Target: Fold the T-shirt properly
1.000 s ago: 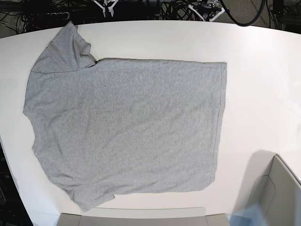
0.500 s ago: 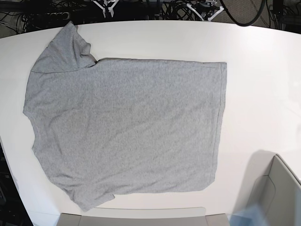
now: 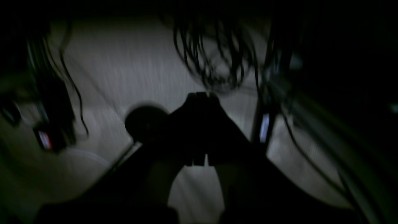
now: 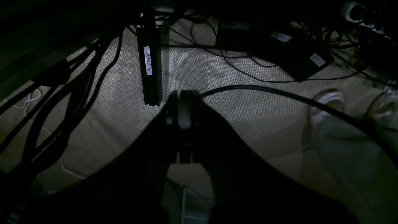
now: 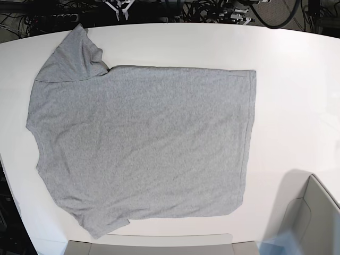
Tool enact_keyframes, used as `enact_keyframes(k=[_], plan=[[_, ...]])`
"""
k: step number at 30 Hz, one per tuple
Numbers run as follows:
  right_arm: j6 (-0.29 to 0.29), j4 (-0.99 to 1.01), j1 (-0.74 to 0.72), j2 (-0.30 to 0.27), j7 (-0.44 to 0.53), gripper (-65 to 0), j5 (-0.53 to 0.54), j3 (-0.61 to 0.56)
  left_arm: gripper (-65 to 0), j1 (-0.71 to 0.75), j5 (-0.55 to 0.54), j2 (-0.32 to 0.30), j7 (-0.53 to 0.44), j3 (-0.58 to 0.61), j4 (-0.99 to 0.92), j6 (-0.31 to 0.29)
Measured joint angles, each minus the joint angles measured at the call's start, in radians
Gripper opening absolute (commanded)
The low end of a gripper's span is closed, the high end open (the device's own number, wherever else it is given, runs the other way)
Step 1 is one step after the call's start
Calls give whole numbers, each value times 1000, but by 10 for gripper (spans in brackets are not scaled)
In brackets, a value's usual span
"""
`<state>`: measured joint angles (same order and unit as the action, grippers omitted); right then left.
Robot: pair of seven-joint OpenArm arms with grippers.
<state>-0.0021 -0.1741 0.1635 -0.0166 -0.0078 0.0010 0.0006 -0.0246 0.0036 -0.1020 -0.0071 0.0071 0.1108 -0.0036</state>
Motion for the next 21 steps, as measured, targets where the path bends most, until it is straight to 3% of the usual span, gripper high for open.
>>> enact_keyframes(k=[14,21], plan=[[2,-19,90,-41,3,-648,-2,-2,-647,129,-1,-7,6,0,71,4],[-3,-341,307,-94,-1,-649,-4,-4,-649,330,-3,-21,31,0,335,3]])
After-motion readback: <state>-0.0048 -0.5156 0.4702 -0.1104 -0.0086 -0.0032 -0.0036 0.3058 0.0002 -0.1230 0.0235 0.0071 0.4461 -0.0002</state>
